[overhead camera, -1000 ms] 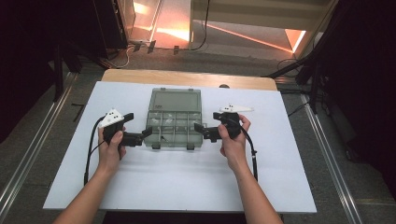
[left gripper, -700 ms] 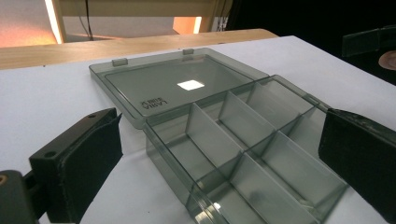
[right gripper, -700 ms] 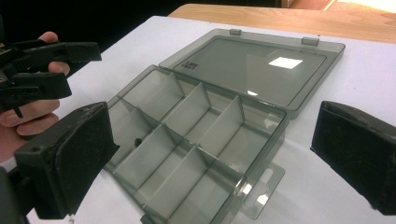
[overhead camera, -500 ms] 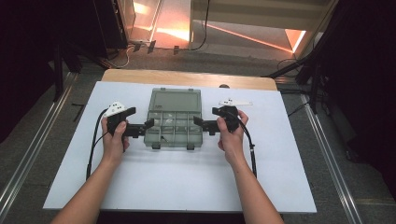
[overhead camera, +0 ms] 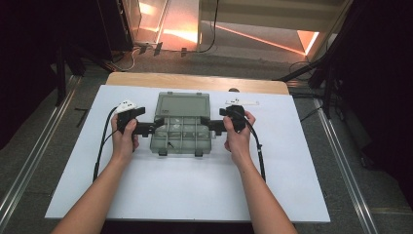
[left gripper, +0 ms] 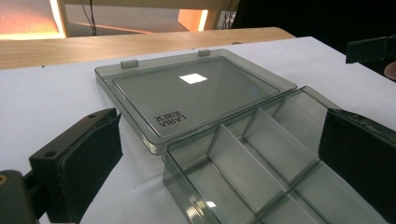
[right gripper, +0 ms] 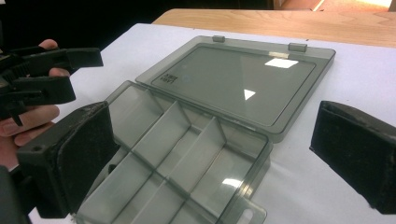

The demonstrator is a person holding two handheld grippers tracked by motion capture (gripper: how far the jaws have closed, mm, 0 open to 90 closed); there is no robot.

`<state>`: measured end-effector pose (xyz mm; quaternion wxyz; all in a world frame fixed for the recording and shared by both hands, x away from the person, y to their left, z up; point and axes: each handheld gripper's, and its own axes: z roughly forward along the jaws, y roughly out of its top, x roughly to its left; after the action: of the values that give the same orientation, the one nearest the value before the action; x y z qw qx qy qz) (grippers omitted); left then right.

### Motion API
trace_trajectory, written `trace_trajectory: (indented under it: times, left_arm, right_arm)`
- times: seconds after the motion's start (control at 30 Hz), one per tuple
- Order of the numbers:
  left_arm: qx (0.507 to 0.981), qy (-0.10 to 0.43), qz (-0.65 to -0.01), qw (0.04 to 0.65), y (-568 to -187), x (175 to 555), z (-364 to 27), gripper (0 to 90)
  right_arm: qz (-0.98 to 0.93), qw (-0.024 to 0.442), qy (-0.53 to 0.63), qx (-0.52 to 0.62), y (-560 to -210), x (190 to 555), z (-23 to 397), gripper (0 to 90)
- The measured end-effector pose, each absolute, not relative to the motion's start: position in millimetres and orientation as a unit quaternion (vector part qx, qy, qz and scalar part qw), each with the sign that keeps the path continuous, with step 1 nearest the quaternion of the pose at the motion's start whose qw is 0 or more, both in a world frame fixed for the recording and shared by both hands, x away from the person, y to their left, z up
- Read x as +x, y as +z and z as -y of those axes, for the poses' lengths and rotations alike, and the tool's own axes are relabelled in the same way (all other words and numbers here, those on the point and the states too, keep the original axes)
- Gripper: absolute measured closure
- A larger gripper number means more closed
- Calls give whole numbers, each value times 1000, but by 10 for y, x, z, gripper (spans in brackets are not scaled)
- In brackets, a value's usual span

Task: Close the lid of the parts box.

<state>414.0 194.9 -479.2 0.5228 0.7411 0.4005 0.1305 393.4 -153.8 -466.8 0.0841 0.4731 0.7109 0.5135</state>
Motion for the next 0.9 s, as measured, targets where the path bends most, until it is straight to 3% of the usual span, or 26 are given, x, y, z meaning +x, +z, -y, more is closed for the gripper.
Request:
trace_trajectory:
  times: [0.27,0.9]
  left_arm:
    - [741,144,-408,513,-4812,4231,-1930,0]
    - [728,101,-449,508,-4874,4498,-1922,0]
  right_arm:
    - [-706,80,514,480,-4673,4050,1490,1]
    - [-695,63,509,504,-4765,4301,1459,27]
